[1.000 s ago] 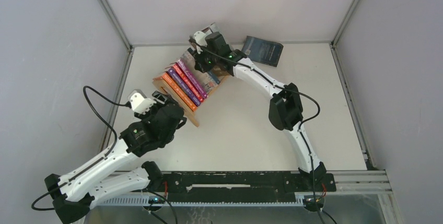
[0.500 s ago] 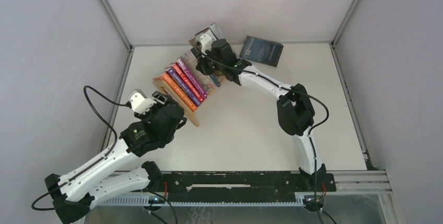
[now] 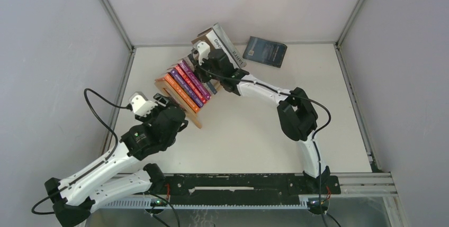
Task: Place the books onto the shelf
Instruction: Place the book on the shelf.
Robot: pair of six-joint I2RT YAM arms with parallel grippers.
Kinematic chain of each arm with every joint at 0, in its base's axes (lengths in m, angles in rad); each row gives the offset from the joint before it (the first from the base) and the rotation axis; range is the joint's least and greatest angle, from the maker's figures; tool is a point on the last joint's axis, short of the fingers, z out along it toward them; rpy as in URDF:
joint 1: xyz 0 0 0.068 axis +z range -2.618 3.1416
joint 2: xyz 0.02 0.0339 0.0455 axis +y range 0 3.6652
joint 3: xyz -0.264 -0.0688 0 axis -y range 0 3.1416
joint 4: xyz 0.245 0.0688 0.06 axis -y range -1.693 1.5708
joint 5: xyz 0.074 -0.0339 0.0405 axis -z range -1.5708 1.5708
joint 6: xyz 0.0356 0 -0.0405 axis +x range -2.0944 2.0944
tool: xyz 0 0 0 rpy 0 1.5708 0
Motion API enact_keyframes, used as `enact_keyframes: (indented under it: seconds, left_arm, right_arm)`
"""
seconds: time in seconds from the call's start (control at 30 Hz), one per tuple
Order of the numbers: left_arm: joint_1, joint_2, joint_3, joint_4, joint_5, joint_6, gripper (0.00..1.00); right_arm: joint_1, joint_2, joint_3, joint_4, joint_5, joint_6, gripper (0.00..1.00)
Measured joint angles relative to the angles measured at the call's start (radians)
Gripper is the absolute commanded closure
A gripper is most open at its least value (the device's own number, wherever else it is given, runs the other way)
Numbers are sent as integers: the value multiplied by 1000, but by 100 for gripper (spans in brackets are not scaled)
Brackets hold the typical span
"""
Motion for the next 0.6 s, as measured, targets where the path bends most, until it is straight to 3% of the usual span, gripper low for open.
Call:
enact_keyframes:
  seconds: [0.07, 0.2, 0.37, 0.47, 0.6]
  left_arm:
    - [0, -4, -11, 3, -1, 0, 30]
    - [0, -6, -22, 10, -4, 0, 30]
    - [0, -5, -22, 16, -3, -4, 30]
    - [0, -5, -23, 16, -3, -14, 30]
    - [0, -5, -32, 11, -3, -32, 30]
  right_arm:
    - [7, 0, -5, 5, 8, 0, 100]
    - [20, 0, -10, 12, 27, 0, 75]
    - [29, 0, -14, 12, 34, -3, 52]
    - [31, -7, -25, 11, 34, -3, 45]
    - [31, -35, -55, 2, 40, -6, 42]
